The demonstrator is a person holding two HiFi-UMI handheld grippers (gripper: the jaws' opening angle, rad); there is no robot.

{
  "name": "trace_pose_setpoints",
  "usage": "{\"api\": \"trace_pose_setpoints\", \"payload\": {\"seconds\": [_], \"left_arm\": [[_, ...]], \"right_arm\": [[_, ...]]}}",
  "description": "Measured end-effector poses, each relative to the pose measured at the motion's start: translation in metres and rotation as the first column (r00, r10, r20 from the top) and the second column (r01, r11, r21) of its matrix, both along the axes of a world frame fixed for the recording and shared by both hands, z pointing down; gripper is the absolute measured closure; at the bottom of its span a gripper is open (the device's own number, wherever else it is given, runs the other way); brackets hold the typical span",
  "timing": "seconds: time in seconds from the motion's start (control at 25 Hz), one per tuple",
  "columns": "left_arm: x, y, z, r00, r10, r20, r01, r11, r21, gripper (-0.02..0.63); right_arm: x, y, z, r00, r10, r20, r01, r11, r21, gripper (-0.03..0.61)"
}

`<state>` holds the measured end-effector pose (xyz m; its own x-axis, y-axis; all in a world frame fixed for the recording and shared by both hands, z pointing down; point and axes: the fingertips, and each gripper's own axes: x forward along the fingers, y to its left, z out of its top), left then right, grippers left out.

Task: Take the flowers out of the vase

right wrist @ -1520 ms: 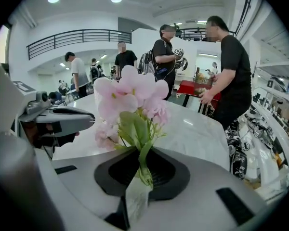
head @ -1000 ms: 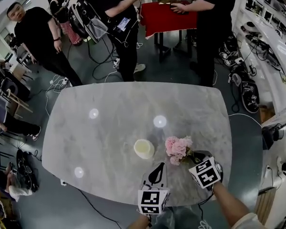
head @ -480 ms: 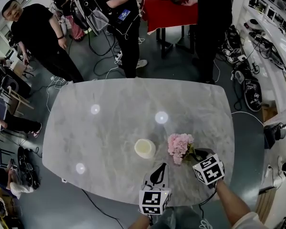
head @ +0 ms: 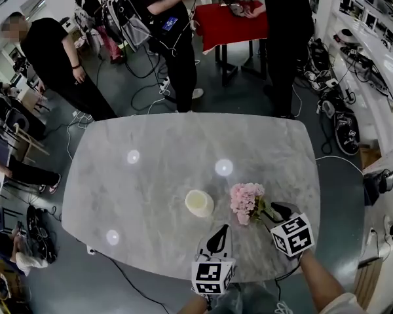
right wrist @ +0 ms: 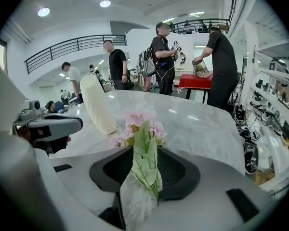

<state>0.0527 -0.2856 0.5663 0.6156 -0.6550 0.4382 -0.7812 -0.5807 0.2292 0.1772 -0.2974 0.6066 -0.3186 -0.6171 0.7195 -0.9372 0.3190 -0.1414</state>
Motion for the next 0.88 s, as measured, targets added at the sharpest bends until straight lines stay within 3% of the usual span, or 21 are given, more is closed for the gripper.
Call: {"api": "trace_pose_setpoints", "payload": {"seconds": [0.16,0.32,0.6,0.88], "left_arm": [[-0.004,0.003,-0.015,1.000,0.005,-0.014,-0.005,1.000,0.023,0.609],[-0.002,0.003,-0.045,0.999,0.006,-0.039,-0.003,0.998,0.060,0.609],[-0.003,0.006,-0.095,0.998,0.001,-0.065,0.009,0.988,0.156,0.609],[-0.012,0.010,-0.137,0.997,-0.014,-0.078,0.032,0.969,0.247,0.609]], "right_arm": [[0.012,-0.001,-0.036,0.991,0.134,0.015,-0.135,0.984,0.116,0.433],[0.027,0.006,-0.082,0.962,0.263,0.079,-0.274,0.937,0.218,0.517],[0.030,0.031,-0.149,0.928,0.343,0.149,-0.373,0.854,0.363,0.548],[0.033,0.063,-0.196,0.902,0.401,0.159,-0.427,0.777,0.462,0.555]]}}
